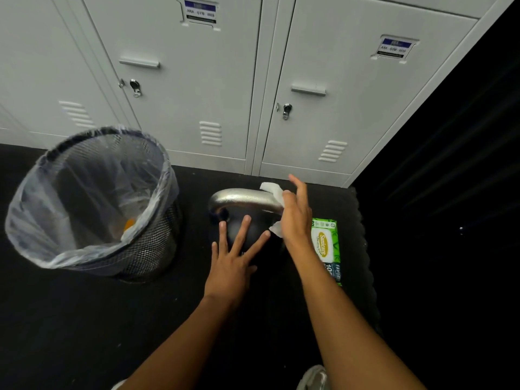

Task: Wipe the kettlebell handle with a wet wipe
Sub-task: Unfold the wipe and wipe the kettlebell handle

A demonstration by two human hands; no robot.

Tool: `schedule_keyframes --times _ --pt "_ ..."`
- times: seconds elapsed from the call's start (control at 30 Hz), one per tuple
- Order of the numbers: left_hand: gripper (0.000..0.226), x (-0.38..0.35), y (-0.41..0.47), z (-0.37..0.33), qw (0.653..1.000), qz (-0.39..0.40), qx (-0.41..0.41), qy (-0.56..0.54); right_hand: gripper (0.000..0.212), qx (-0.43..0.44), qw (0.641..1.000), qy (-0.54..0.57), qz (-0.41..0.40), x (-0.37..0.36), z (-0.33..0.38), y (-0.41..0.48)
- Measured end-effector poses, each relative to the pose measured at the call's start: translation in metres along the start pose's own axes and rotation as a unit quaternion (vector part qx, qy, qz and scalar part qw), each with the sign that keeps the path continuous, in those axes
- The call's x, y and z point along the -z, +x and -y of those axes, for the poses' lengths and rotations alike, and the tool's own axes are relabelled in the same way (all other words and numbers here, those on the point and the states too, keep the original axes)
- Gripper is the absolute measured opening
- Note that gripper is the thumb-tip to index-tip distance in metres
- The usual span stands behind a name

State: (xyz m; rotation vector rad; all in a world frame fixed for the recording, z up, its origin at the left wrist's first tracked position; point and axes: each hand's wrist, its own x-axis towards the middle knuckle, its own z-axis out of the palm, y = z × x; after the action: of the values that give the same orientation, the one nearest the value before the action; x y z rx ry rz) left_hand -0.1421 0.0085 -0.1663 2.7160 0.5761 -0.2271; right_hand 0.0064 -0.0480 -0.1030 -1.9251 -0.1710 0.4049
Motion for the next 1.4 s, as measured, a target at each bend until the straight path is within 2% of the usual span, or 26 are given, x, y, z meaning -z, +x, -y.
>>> schedule_keyframes --times 0.03,0.1,0.17,0.23,0.3,0.37,0.43,0.5,0.57,0.73,0.83,0.9,1.03,1.13,1.23,1.4 --pt "0.099 0.000 0.000 0.001 1.000 0.002 -0.001 0.000 0.037 -0.040 0.999 -0.006 0.029 0.005 0.005 0.008" --pt "0.099 0.000 0.000 0.001 1.000 0.009 0.002 0.004 0.031 -0.052 0.997 -0.005 0.053 0.010 0.013 0.009" --pt "0.100 0.000 0.001 0.001 1.000 0.013 0.002 0.003 0.026 -0.032 0.999 -0.006 0.023 0.008 0.010 -0.001" --pt "0.100 0.000 0.001 0.001 1.000 0.015 0.000 0.000 0.031 -0.041 0.999 0.003 -0.002 0.007 0.002 -0.014" --pt "0.100 0.000 0.001 0.002 1.000 0.011 -0.001 -0.002 0.033 -0.084 0.994 0.064 0.005 0.008 0.000 -0.021" --pt "0.098 0.000 0.001 0.002 1.000 0.008 0.000 -0.001 0.015 -0.131 0.978 0.165 0.009 0.015 0.007 -0.019" --pt "0.094 -0.001 0.001 0.002 1.000 0.008 0.002 -0.003 0.022 -0.145 0.970 0.194 0.009 0.022 0.014 -0.016" --pt "0.092 -0.001 0.001 0.001 1.000 0.008 0.003 -0.006 0.036 -0.098 0.982 0.161 -0.011 0.025 0.011 -0.014" --pt "0.094 -0.001 0.002 0.001 1.000 0.010 0.003 -0.004 0.041 -0.028 0.993 0.117 -0.013 0.031 0.007 -0.016" --pt "0.097 -0.003 0.002 0.002 1.000 0.007 0.003 0.004 0.038 0.122 0.984 0.018 0.126 0.054 -0.014 -0.014" --pt "0.098 -0.005 0.002 0.003 1.000 -0.001 0.001 0.001 0.050 0.150 0.968 -0.069 0.190 0.062 -0.016 -0.003" --pt "0.099 -0.005 0.002 0.003 1.000 0.002 0.002 0.002 0.049 0.155 0.959 -0.116 0.208 0.065 -0.014 0.007" --pt "0.100 -0.006 0.002 0.002 1.000 -0.011 -0.001 -0.001 0.034 0.210 0.943 -0.193 0.173 0.061 -0.011 0.017" --pt "0.101 -0.007 0.002 0.003 1.000 -0.015 -0.001 -0.003 0.025 0.237 0.946 -0.155 0.157 0.045 -0.014 0.006" --pt "0.102 -0.005 0.003 0.003 1.000 -0.004 -0.004 0.003 0.032 0.248 0.954 -0.117 0.122 0.025 -0.022 -0.006" --pt "0.103 -0.005 0.003 0.003 1.000 -0.011 -0.003 0.008 0.037 0.167 0.983 -0.080 0.002 -0.001 -0.012 -0.012"
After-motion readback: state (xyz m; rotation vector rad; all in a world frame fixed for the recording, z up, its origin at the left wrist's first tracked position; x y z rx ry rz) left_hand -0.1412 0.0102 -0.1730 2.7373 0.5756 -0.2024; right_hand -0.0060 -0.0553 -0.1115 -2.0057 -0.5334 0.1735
